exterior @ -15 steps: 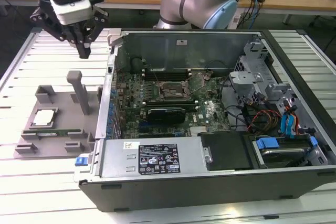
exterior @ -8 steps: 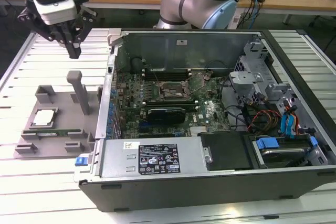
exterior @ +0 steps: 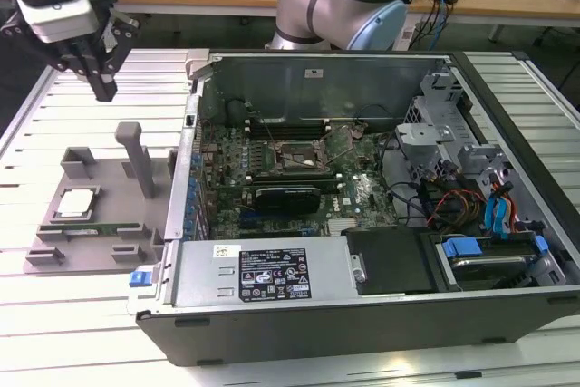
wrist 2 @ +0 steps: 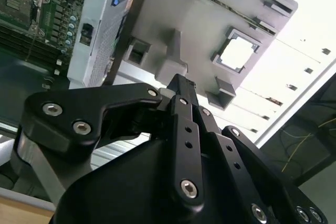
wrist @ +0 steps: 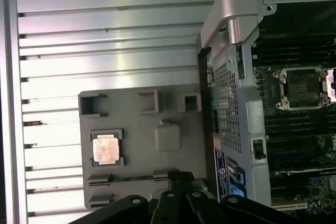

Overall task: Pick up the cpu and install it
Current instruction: 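Reach for the cpu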

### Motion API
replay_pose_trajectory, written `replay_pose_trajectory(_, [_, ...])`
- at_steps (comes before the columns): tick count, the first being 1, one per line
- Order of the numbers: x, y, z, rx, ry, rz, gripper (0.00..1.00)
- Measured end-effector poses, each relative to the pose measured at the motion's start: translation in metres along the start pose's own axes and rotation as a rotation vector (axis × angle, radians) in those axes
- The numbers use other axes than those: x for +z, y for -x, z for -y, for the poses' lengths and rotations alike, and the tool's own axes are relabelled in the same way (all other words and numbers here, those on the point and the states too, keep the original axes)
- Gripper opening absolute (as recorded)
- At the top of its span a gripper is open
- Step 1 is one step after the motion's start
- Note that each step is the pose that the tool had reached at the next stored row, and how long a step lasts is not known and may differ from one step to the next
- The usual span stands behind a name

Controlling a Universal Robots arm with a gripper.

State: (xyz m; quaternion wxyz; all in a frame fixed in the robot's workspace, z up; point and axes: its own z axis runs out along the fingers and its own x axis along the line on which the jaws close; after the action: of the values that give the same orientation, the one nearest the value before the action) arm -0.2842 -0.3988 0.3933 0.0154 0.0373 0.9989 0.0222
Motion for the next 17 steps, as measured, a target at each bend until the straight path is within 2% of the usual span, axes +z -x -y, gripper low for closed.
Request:
replay_pose_trajectory(2, [-0.0001, -0.0046, 0.0004, 0.000, 0.0000, 0.0001, 0.11])
replay_pose_trajectory(4, [-0.0005, -0.0136, 0.0010, 0.000, 0.0000, 0.0000, 0.11])
replay_pose_trajectory(9, [-0.0010, -0.0309, 0.0023, 0.000, 0.0000, 0.0001, 0.11])
replay_pose_trajectory(13, [-0.0013, -0.0405, 0.0030, 0.000, -0.0001, 0.0000, 0.11])
replay_pose_trajectory(17, [-0.0017, -0.0546, 0.0041, 0.000, -0.0001, 0.0000, 0.11])
